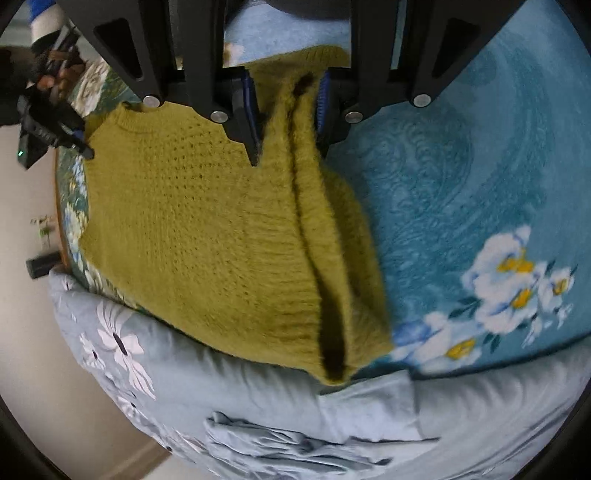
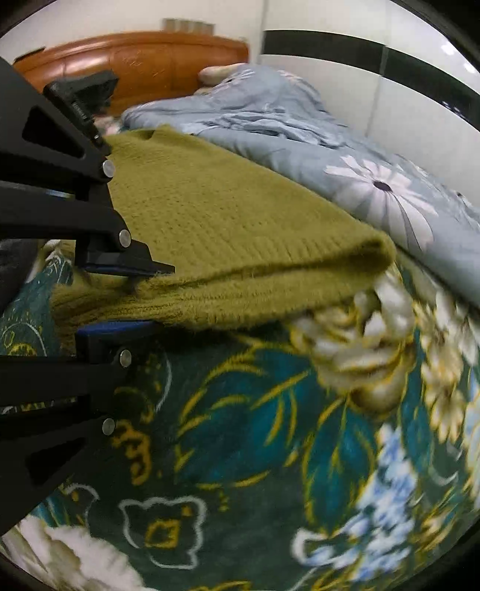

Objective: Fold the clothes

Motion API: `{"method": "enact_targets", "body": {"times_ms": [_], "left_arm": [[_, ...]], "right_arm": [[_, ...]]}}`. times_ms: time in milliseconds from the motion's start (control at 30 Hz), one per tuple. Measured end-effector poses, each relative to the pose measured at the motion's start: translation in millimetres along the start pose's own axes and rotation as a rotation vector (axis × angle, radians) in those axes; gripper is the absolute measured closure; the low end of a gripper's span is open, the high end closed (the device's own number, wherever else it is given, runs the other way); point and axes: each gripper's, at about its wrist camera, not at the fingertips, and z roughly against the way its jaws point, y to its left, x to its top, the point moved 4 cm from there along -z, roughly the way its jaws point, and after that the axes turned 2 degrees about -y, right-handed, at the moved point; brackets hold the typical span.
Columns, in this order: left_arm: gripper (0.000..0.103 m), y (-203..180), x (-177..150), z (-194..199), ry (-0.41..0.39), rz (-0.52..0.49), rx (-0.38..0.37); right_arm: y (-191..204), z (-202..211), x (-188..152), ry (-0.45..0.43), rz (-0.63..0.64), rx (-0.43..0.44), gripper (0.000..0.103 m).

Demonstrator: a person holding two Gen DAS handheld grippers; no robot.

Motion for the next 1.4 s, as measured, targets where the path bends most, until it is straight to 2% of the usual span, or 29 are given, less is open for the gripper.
{"method": "enact_targets", "body": {"times_ms": [67, 133, 200, 267, 333, 400, 500, 700, 833, 967, 1133, 1333, 1400], "left_arm": [[0.071, 4.8, -3.0, 3.4, 0.001, 0.007, 0.014], [0.064, 8.9, -8.1, 9.0, -0.002, 0.019, 0.030], [0.062, 8.2, -11.3, 21.5, -0.028, 0.020, 0.053], [0.062, -3.0, -14.4, 34.7, -0.071, -0.019, 0.058], [0.062, -24.6, -17.1, 39.6, -0.076, -0.083, 0.027], [0.060, -56.5, -21.6, 31.1, -0.041, -0.172, -0.011], [0.059, -94.6, -31.5, 3.2, 0.029, -0.271, -0.025], [0.059, -135.1, -45.8, -53.3, 0.138, -0.328, 0.003], [0.057, -139.5, -51.5, -75.5, 0.185, -0.361, 0.041], [0.057, -128.5, -43.7, -53.1, 0.144, -0.266, -0.028], [0.057, -75.3, -31.4, 9.5, 0.003, -0.070, -0.116], [0.056, -2.1, -22.1, 79.0, -0.163, 0.075, -0.133], [0.055, 25.8, -20.0, 95.7, -0.205, 0.139, -0.145]], "right_arm": [[-3.9, 1.5, 0.3, -0.002, -0.009, -0.001, 0.082], [-6.1, 3.9, 1.4, -0.002, -0.014, -0.005, 0.082], [-8.4, 4.5, 2.2, -0.001, -0.017, -0.006, 0.082], [-11.5, 3.1, 1.6, -0.001, -0.029, -0.006, 0.082], [-12.4, 1.8, 0.0, 0.009, -0.024, 0.005, 0.082], [-10.6, 3.3, -0.7, 0.008, -0.024, 0.002, 0.082], [-5.7, 8.1, -1.3, 0.003, -0.019, 0.002, 0.082], [3.3, 17.4, -1.1, -0.002, -0.002, -0.001, 0.082], [11.7, 21.7, -0.4, 0.000, 0.019, -0.006, 0.082], [26.6, 27.9, -1.5, -0.002, 0.049, -0.019, 0.082], [57.5, 24.9, -0.7, -0.006, 0.114, -0.072, 0.082], [95.9, 21.8, 0.1, -0.012, 0.196, -0.132, 0.082], [130.2, 25.0, -4.2, -0.023, 0.284, -0.118, 0.082]]}}
